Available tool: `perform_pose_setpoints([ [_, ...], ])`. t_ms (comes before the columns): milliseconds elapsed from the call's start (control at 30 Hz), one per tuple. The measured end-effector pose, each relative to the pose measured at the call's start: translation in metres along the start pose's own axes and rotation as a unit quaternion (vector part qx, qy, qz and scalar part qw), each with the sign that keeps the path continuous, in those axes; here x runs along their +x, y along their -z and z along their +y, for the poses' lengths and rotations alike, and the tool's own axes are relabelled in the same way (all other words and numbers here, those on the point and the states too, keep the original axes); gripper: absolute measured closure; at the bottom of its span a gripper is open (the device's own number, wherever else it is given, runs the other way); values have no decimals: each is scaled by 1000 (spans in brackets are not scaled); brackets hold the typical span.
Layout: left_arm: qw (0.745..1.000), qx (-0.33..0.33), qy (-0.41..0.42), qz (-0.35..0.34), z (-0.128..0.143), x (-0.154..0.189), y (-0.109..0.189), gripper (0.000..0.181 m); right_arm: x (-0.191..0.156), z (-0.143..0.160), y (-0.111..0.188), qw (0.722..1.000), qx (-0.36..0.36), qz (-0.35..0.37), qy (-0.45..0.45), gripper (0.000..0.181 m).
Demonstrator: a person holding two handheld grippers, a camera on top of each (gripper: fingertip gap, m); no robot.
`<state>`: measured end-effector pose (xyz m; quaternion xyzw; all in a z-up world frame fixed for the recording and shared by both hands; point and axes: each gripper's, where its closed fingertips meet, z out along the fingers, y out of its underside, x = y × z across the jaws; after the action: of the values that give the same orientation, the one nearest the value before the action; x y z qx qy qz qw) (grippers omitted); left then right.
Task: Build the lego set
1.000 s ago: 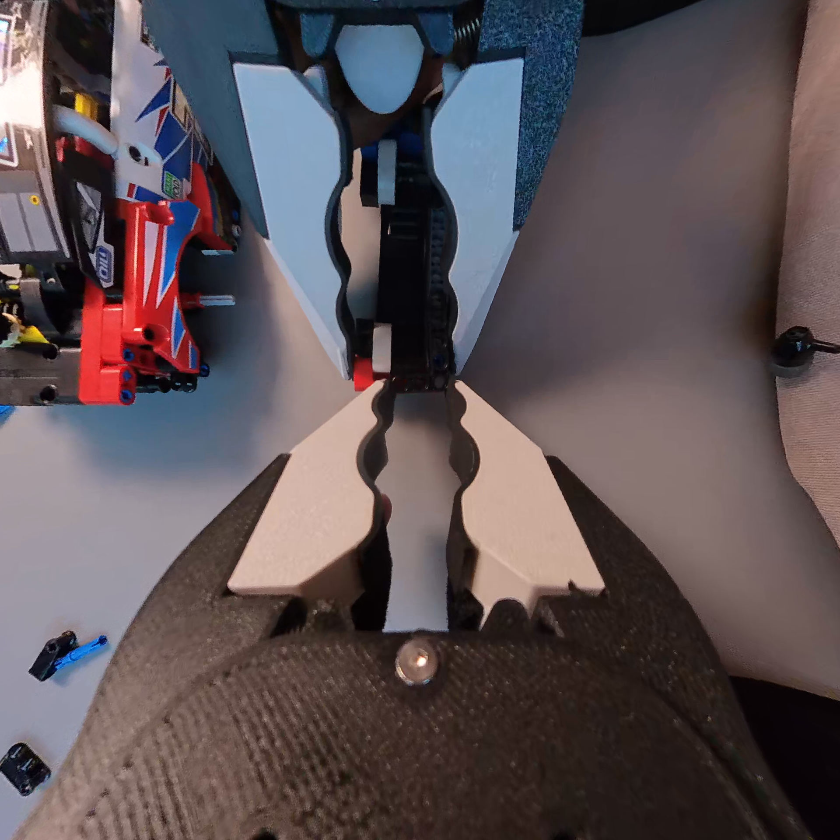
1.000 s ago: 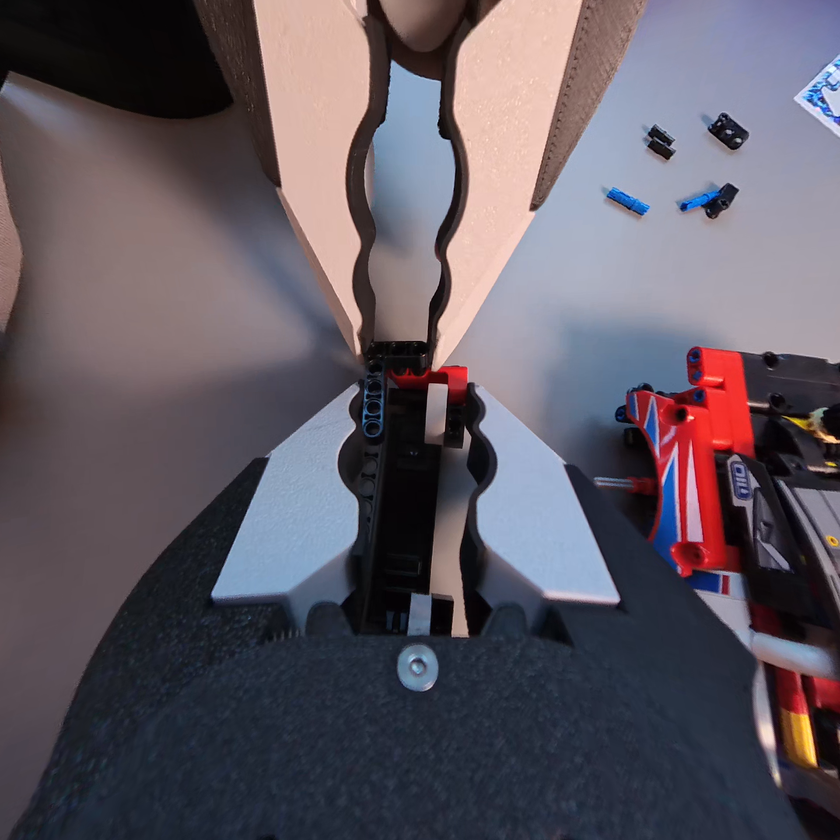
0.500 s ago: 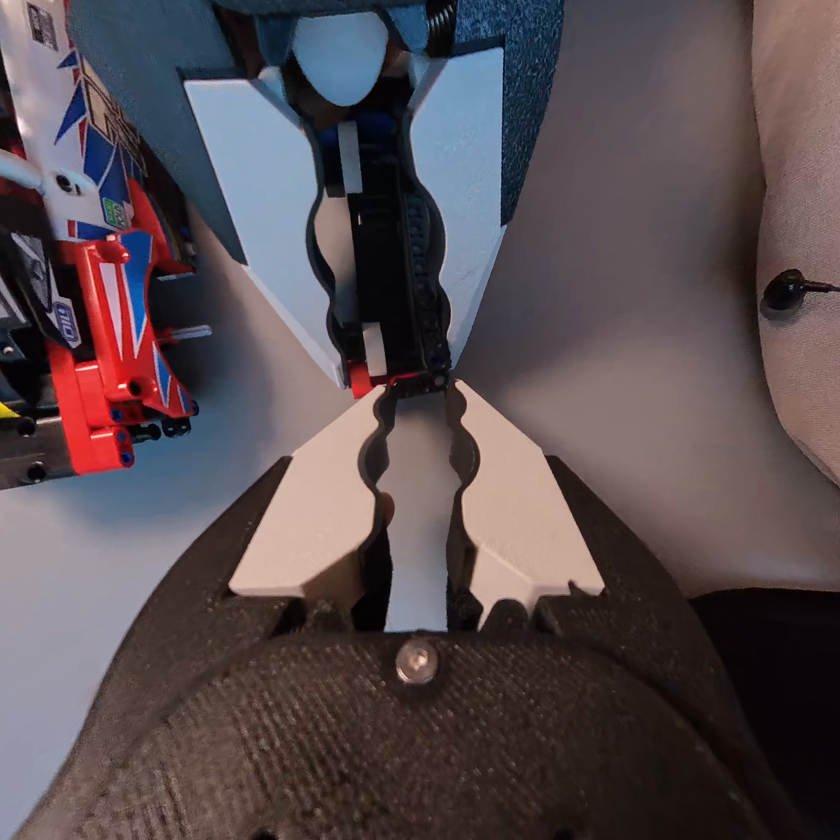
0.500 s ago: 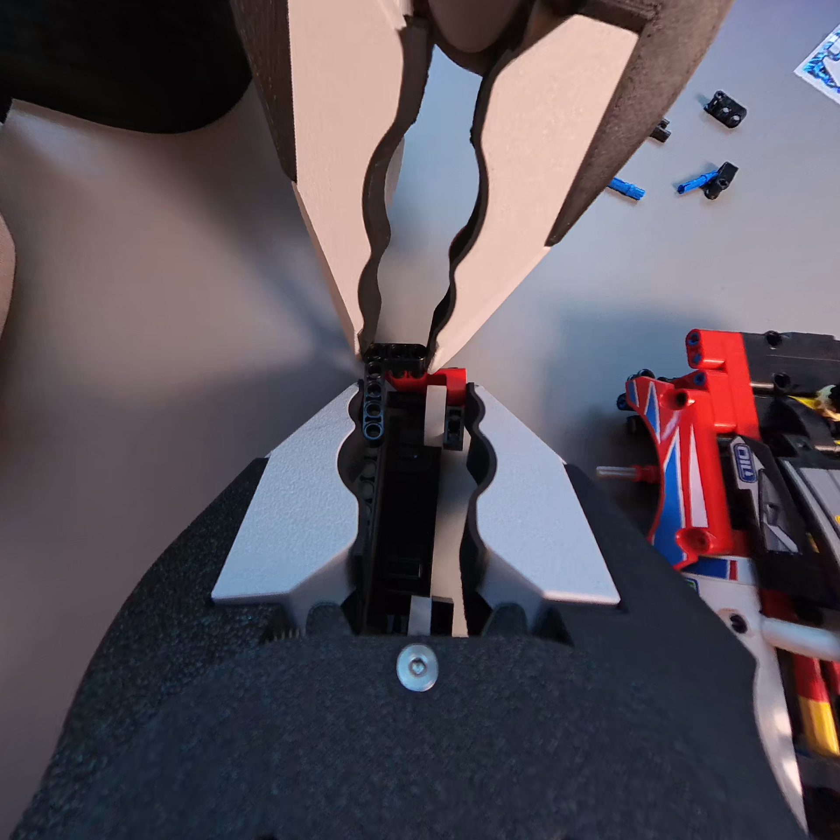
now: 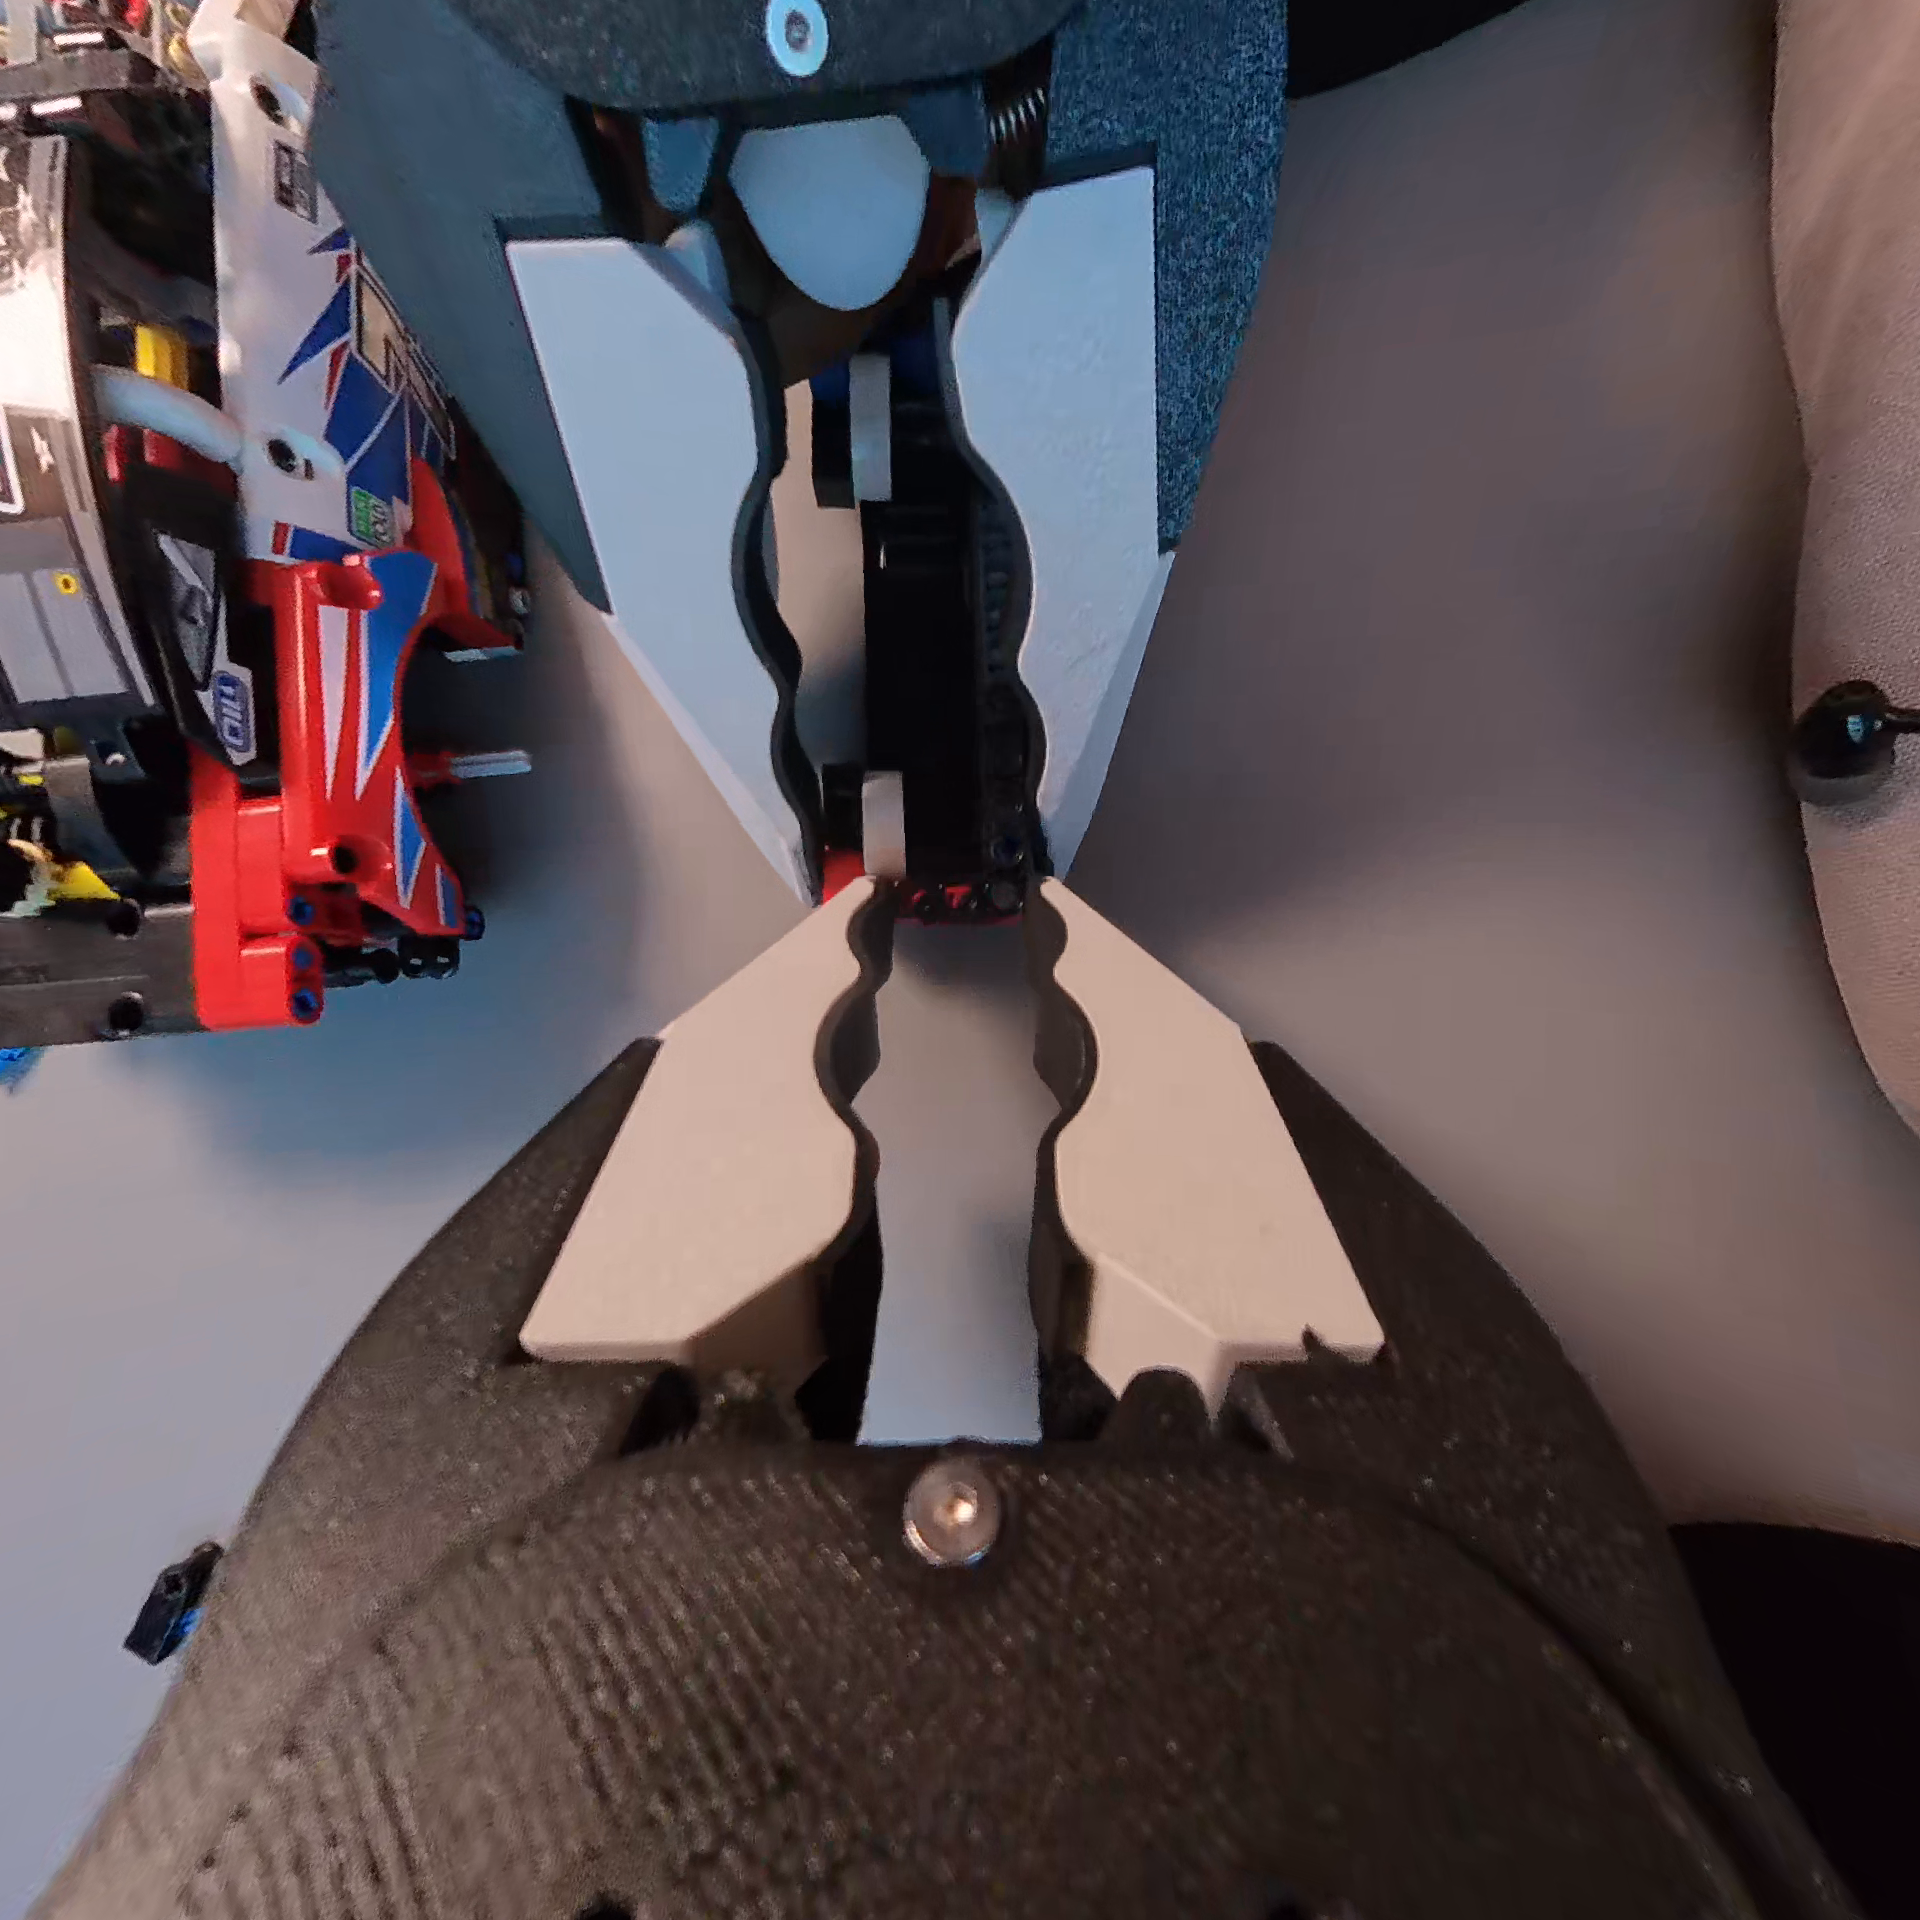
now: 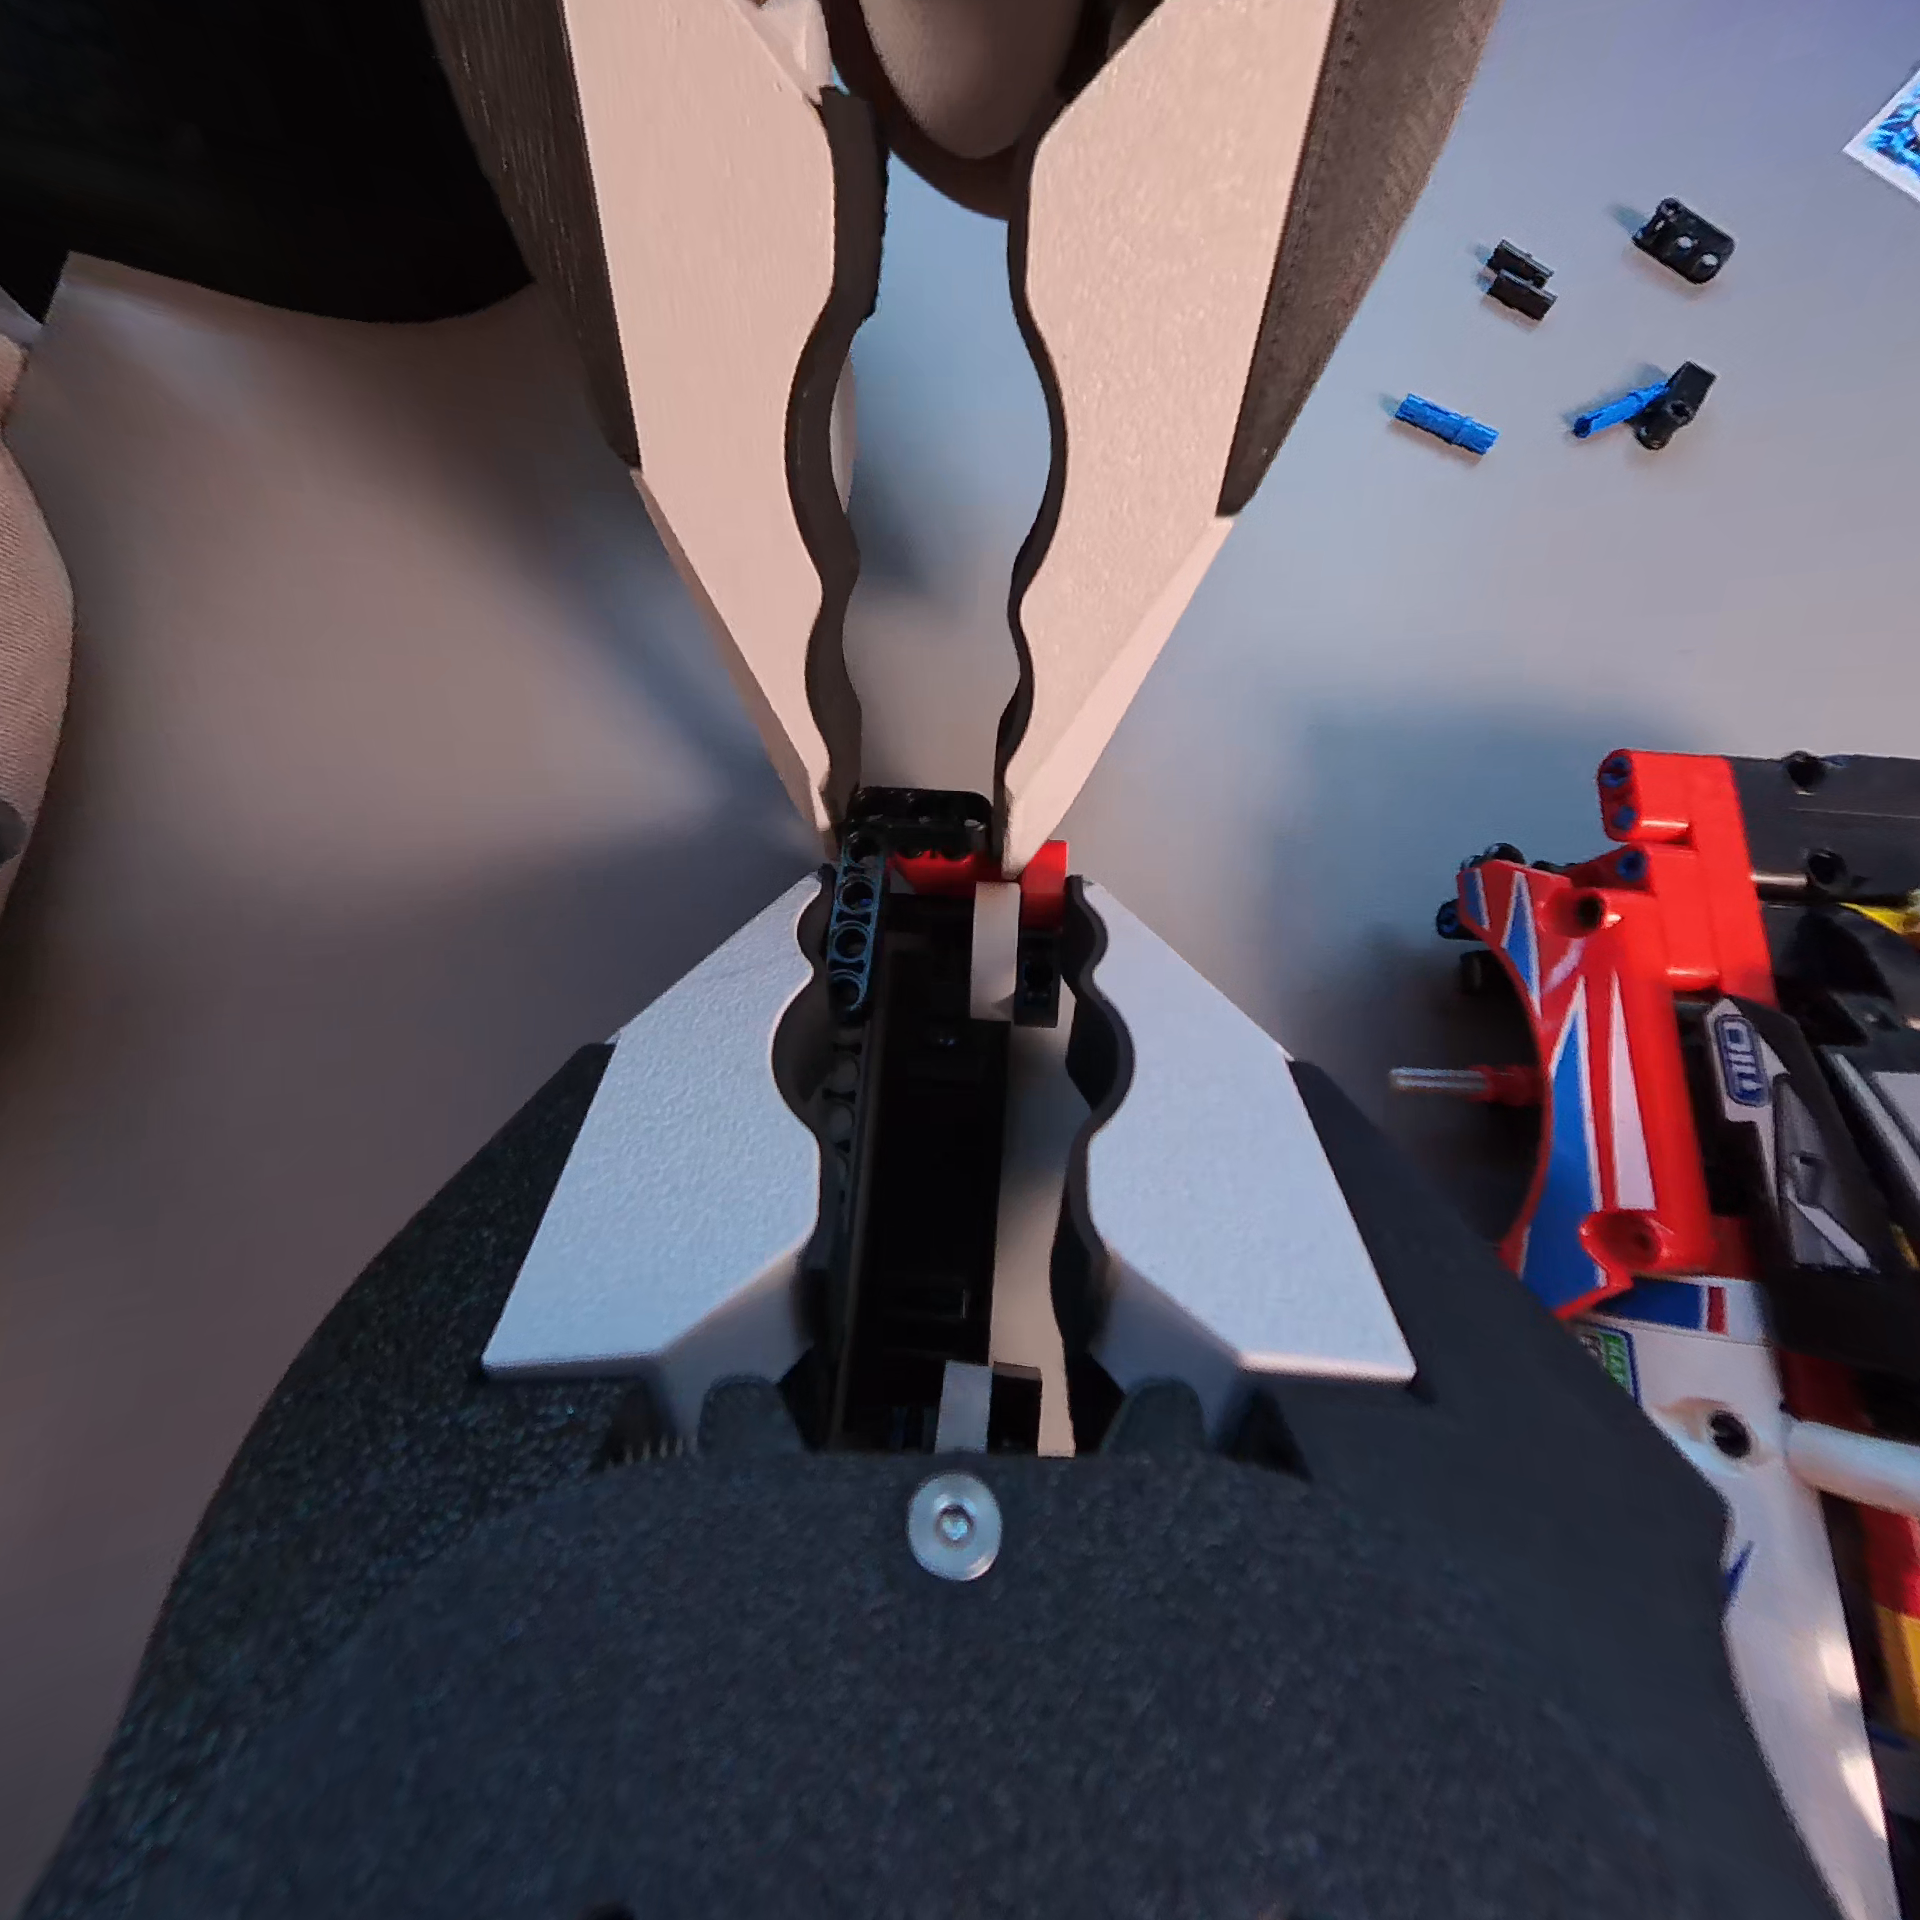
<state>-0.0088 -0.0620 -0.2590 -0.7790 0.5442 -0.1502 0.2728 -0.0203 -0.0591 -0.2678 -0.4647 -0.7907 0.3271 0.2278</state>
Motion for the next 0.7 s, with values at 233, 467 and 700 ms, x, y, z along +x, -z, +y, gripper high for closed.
perform_pose_setpoints([
  [233,999,25,31,-28,0,1,2,156,0,0,0,1000,1,-2,-3,141],
  [467,995,57,70,-52,-2,-1,11,153,0,0,0,1000,-1,0,0,141],
  [700,986,86,127,-70,-5,-8,19,158,1,-7,11,1000,17,3,13,131],
])
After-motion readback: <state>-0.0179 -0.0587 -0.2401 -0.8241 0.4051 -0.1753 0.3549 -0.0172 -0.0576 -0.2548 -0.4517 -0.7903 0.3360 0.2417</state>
